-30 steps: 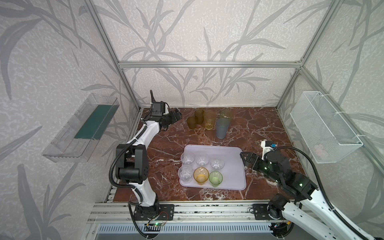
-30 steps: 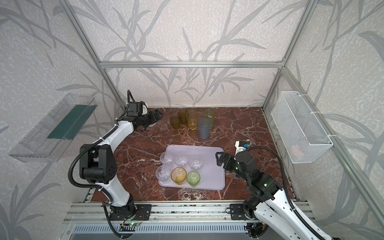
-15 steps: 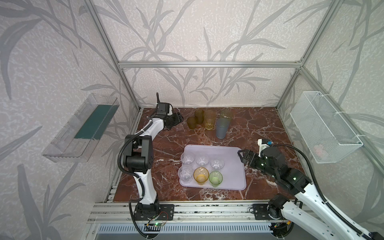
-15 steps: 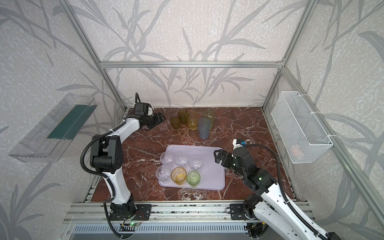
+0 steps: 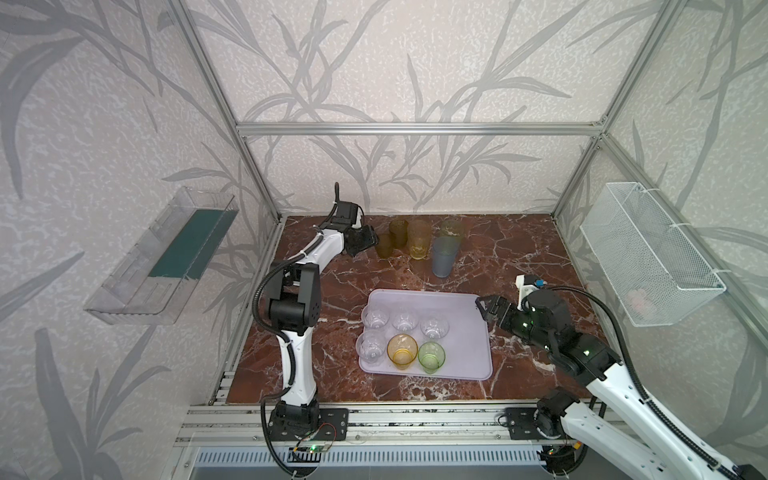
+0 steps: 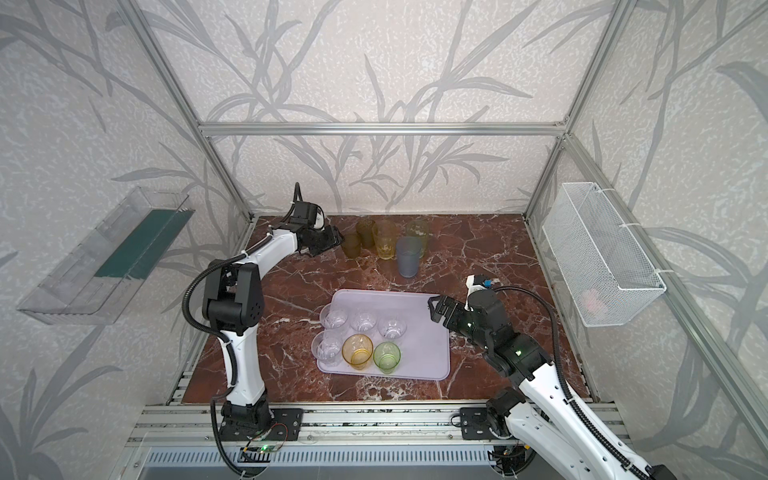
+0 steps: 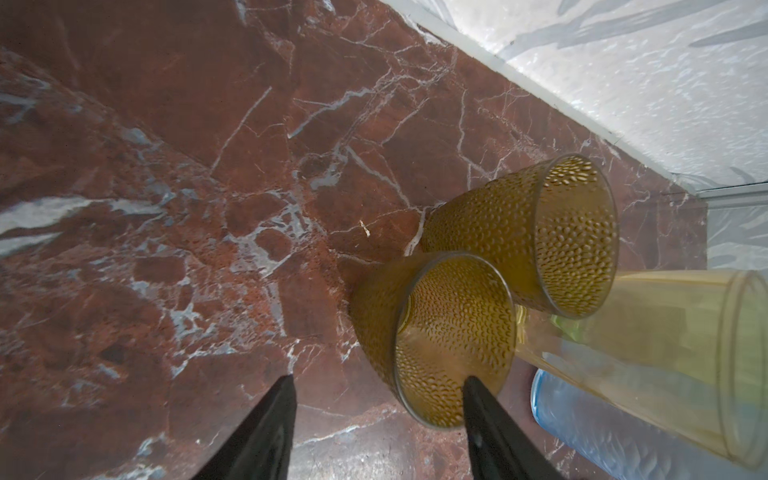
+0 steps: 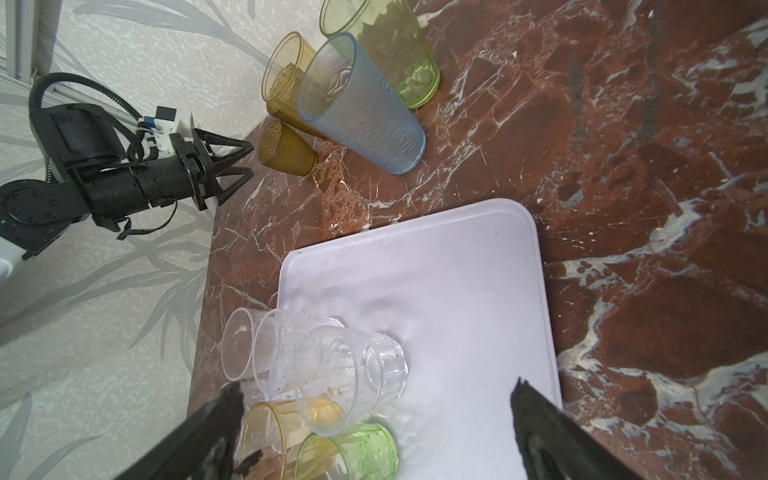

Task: Place the glasses into the tray
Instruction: 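Reach the left gripper to the short olive textured glass beyond the tray, then close the left gripper on the olive textured glass and lift it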

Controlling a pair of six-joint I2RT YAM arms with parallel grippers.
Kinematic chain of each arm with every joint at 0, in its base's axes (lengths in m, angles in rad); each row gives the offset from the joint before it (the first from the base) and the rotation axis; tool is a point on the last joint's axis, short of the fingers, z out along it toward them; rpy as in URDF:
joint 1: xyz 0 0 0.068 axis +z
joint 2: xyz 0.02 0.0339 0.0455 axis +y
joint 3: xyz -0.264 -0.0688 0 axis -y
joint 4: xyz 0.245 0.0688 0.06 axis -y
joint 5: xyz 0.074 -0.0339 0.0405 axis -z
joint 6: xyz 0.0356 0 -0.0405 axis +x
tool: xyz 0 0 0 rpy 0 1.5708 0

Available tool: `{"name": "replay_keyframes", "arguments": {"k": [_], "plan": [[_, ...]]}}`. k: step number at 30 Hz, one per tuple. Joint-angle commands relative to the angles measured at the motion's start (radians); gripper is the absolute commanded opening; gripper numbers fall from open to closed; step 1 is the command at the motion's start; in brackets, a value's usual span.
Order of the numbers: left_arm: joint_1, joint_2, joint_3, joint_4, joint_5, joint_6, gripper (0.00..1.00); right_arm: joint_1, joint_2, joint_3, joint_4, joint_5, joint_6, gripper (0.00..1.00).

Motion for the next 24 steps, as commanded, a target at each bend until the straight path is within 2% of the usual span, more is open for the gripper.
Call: {"name": "replay_keyframes", "arguments": {"k": [1,4,9,11,15,21,24], "plan": [[-0.004,0.034,0.051,-0.056,-0.032,0.022,0.6,-0.012,-0.004,0.018,0.028,-0.025,-0.002,0.99],[-0.014,0.056,0.083,-0.077,-0.059,0.037,0.53,-0.019,-0.004,0.013,0.03,-0.031,0.0,0.99],[-0.019,0.099,0.14,-0.121,-0.075,0.05,0.48,-0.032,-0.002,0.003,0.037,-0.046,0.005,0.99],[-0.02,0.11,0.156,-0.133,-0.079,0.055,0.42,-0.037,-0.004,-0.001,0.038,-0.045,0.006,0.99],[-0.023,0.121,0.171,-0.14,-0.103,0.066,0.4,-0.047,-0.008,-0.008,0.037,-0.048,0.012,0.99],[-0.026,0.149,0.21,-0.17,-0.109,0.076,0.28,-0.06,-0.015,-0.022,0.038,-0.053,0.028,0.99],[-0.027,0.148,0.213,-0.17,-0.106,0.077,0.15,-0.063,-0.013,-0.027,0.042,-0.056,0.036,0.99]]}}
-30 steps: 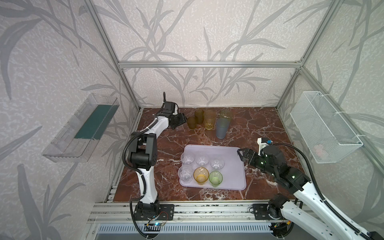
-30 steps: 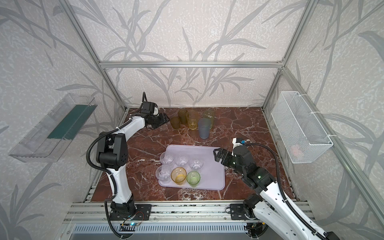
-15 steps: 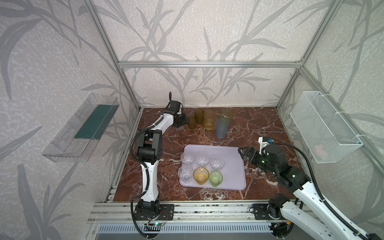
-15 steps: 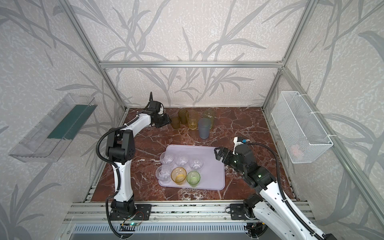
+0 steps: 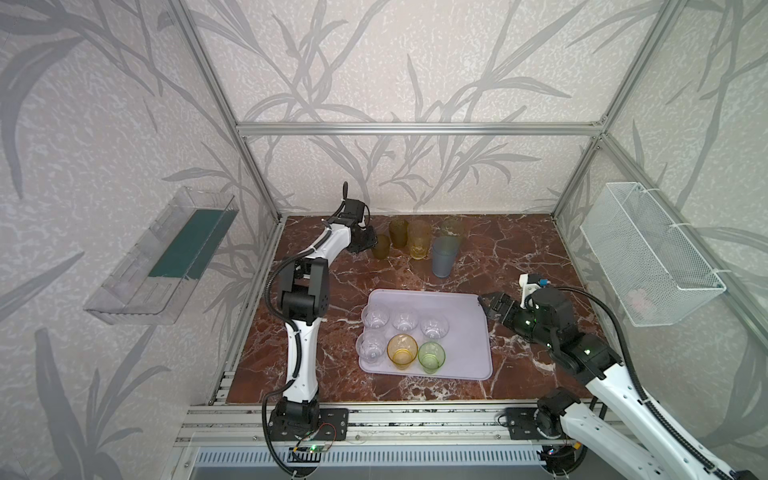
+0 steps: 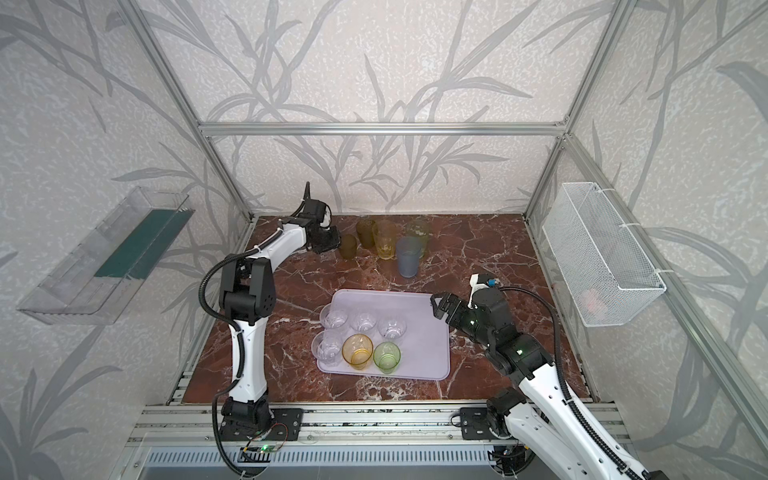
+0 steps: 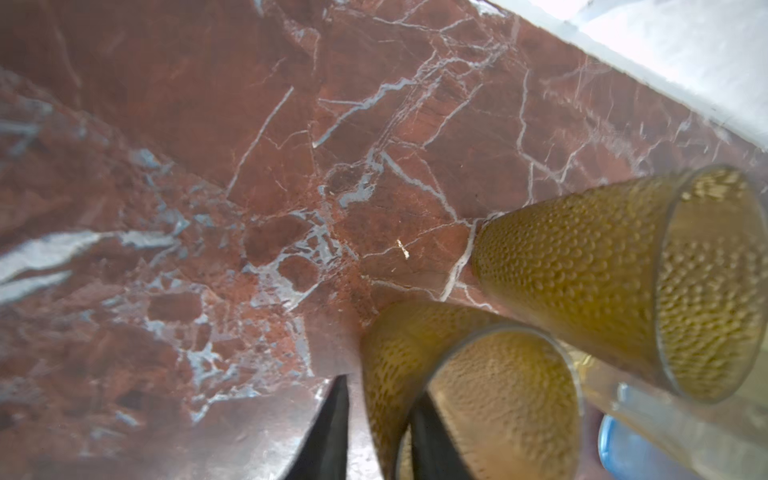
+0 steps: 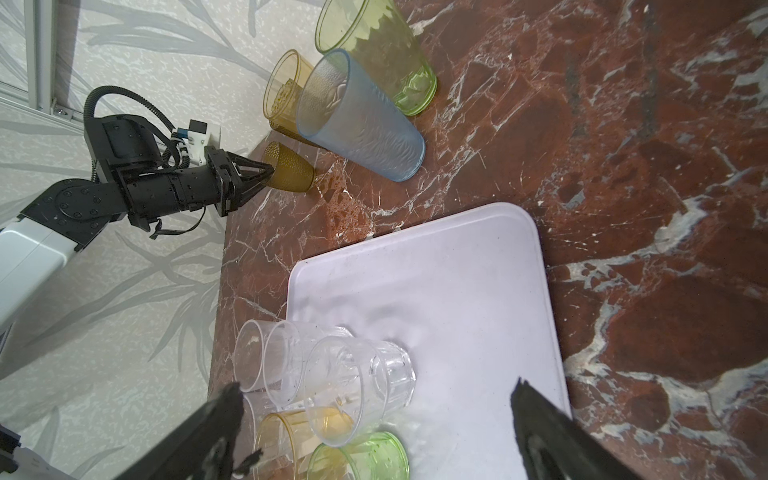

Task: Place the glasses into the tray
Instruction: 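Close the left gripper on the olive textured glass and lift it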

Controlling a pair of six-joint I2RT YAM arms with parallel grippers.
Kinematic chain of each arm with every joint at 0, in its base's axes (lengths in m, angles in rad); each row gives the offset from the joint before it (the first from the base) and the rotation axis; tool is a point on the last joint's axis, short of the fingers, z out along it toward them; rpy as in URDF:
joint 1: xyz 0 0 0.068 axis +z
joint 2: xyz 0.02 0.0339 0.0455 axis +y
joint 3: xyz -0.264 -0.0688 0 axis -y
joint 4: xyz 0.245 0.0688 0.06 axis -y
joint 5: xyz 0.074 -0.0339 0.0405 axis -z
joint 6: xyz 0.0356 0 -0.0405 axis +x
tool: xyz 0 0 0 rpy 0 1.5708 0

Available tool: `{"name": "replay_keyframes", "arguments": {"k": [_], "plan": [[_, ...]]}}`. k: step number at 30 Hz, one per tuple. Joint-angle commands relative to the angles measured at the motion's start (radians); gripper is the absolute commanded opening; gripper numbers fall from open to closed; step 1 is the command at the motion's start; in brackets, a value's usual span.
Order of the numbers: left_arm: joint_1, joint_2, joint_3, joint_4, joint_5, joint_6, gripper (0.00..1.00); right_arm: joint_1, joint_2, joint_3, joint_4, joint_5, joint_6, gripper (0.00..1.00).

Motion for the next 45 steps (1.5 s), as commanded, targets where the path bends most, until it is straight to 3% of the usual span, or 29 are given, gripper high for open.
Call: {"name": "replay_keyframes", "arguments": {"k": [1,3,16,25,36,45], "plan": [[-0.006,0.016,0.033,-0.033,-0.014,0.017,0.12,-0.007,-0.009,-0.013,0.022,-0.008,0.012,0.99],[-0.006,0.012,0.034,-0.038,-0.017,0.022,0.07,-0.008,-0.006,-0.014,0.025,-0.013,0.017,0.99],[-0.019,-0.081,-0.013,-0.078,-0.05,0.045,0.01,-0.015,-0.017,-0.026,0.032,-0.051,0.057,0.99],[-0.045,-0.219,-0.108,-0.051,-0.025,0.039,0.0,-0.017,-0.02,-0.003,0.032,-0.094,0.072,0.99],[-0.073,-0.477,-0.347,0.015,-0.035,0.014,0.0,-0.022,0.0,-0.05,0.052,-0.101,0.079,0.99],[-0.158,-0.646,-0.451,0.0,-0.067,0.019,0.0,-0.023,0.009,-0.096,0.129,-0.136,0.129,0.99]]}}
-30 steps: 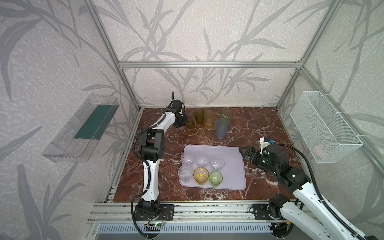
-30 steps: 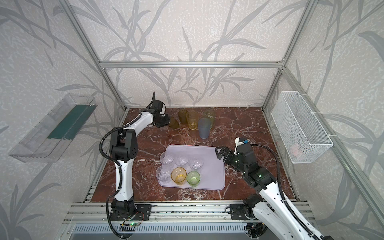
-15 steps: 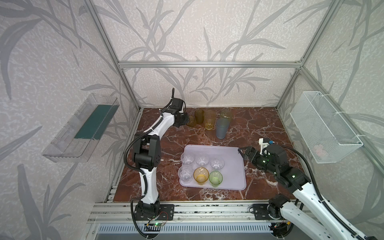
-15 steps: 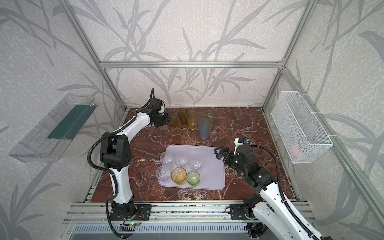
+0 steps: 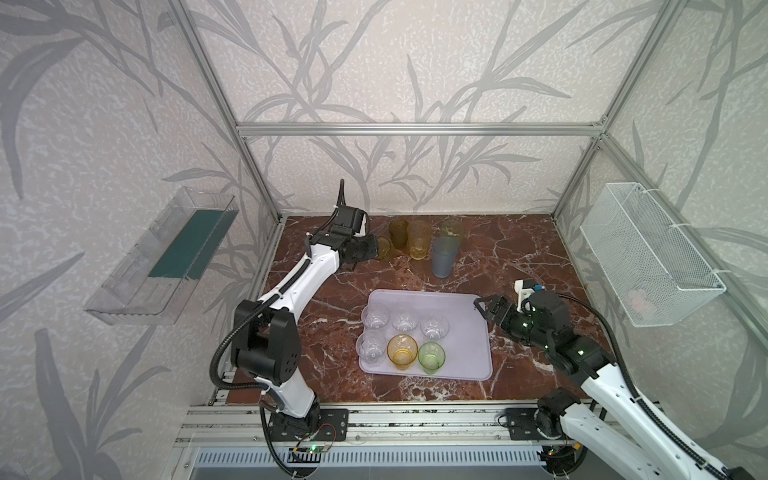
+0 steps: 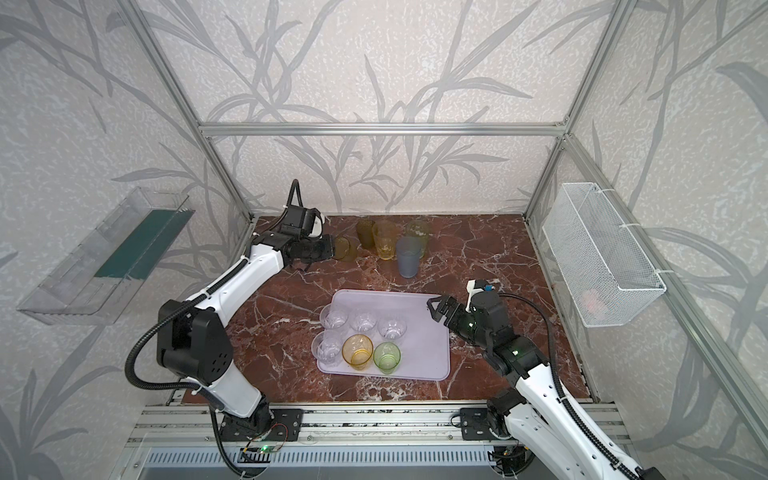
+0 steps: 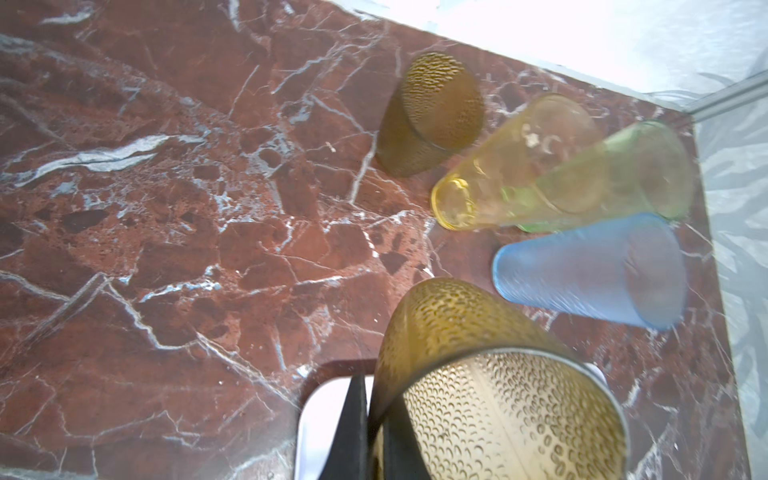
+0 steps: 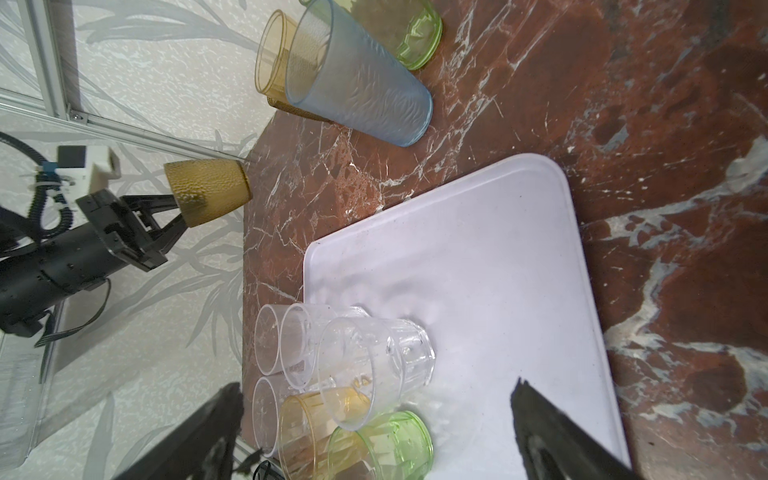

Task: Place the glasses into the tray
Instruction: 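Close the left gripper on the olive textured glass and lift it, then carry the olive textured glass with the left gripper over the tray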

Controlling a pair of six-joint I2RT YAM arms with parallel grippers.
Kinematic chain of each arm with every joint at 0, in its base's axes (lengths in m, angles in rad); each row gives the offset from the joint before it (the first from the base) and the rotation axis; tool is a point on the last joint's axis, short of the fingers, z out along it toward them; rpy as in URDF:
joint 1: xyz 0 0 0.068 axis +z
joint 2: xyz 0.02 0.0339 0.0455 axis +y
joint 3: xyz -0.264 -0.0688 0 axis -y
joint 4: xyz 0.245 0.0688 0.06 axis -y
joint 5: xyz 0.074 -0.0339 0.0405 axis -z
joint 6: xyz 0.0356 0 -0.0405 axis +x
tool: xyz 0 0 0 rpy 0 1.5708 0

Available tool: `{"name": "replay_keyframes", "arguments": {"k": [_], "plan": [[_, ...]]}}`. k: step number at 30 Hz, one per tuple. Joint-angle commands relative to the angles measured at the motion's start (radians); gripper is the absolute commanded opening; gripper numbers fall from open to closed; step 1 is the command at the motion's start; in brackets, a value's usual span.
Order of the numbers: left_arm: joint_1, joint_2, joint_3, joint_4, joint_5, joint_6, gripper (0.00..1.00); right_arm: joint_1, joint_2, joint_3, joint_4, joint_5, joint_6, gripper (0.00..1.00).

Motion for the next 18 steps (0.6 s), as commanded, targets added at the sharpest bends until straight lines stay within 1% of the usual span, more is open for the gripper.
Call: {"name": "replay_keyframes", "arguments": {"k": [1,5,13,18], "plan": [[-0.038,-0.054,-0.014,-0.003,-0.029,0.006,0.0,-0.004,0.003,-0.023,0.068,-0.041,0.029,0.99],[-0.073,-0.075,-0.027,-0.017,-0.064,0.004,0.0,-0.005,-0.009,-0.029,0.09,-0.078,0.043,0.99],[-0.151,-0.135,-0.054,-0.036,-0.125,-0.015,0.0,-0.009,0.018,0.018,0.013,-0.081,-0.039,0.99],[-0.218,-0.16,-0.029,-0.106,-0.166,-0.015,0.0,-0.016,0.043,0.011,0.014,-0.106,-0.043,0.99]]}}
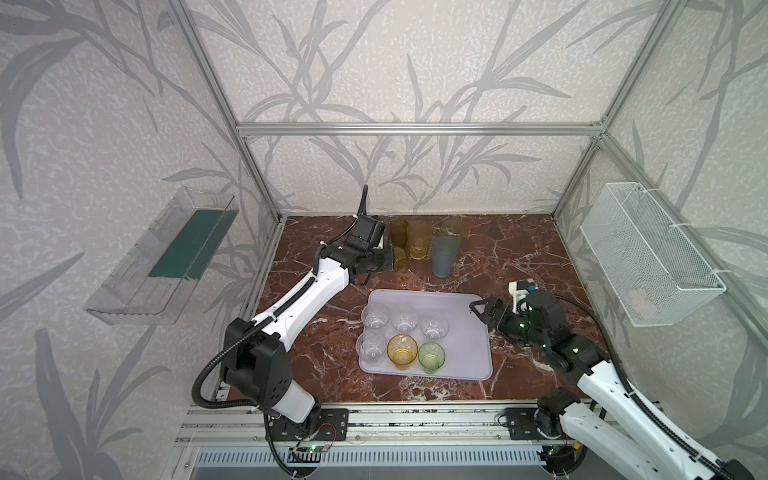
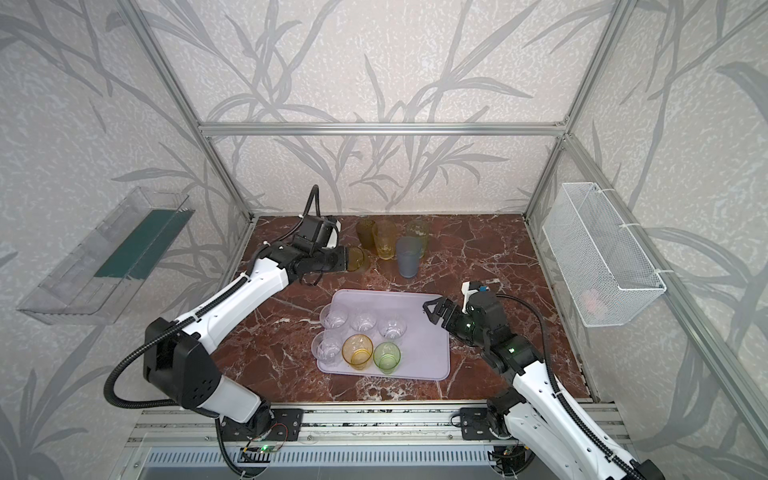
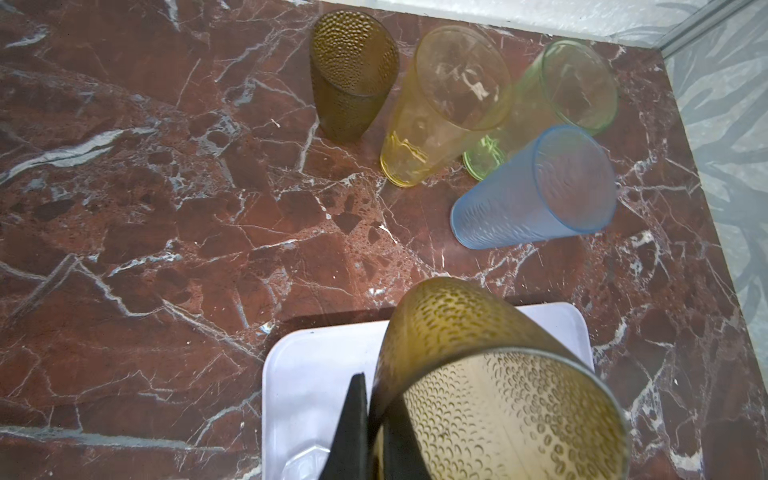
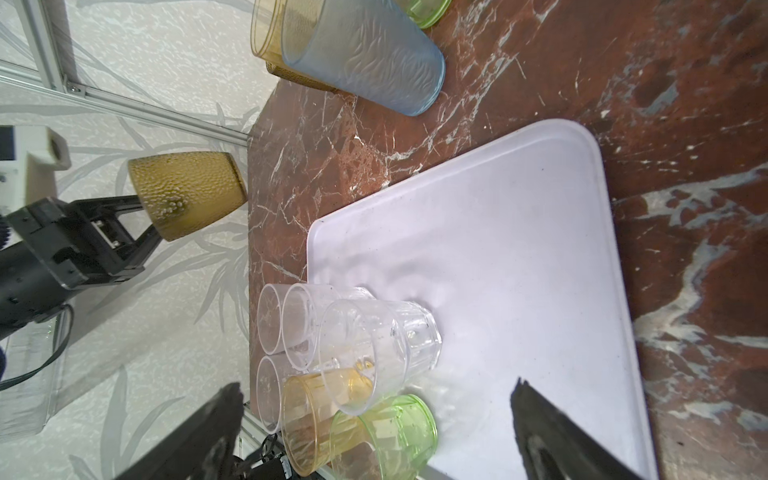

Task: Place the glasses into the tray
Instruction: 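Carry the olive textured glass with the left gripper over the tray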

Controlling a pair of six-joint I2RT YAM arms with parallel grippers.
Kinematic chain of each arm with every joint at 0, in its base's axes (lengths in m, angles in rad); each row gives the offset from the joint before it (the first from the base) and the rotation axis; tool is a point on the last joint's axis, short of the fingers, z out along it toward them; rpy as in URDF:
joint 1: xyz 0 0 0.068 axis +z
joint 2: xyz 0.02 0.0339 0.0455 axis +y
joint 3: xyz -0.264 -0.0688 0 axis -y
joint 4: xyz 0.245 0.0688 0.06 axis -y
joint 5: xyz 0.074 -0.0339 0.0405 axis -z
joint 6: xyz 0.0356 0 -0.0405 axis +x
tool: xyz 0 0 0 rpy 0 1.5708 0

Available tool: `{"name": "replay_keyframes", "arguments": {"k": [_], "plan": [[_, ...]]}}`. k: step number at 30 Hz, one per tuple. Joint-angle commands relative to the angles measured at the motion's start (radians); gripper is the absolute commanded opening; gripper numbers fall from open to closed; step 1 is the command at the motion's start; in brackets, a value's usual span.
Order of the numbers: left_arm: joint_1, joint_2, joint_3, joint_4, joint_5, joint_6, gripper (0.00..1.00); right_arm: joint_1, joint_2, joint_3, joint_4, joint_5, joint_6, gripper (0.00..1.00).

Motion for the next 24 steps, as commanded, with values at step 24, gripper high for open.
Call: {"name": "replay_keyframes", "arguments": {"k": [24], "plan": [[-0.393,-0.165,-0.023,-0.172,-0.206,-0.1,0.0,-0.033,-0.161,-0.042,0.014,-0.092,-0.048,0.99]]}}
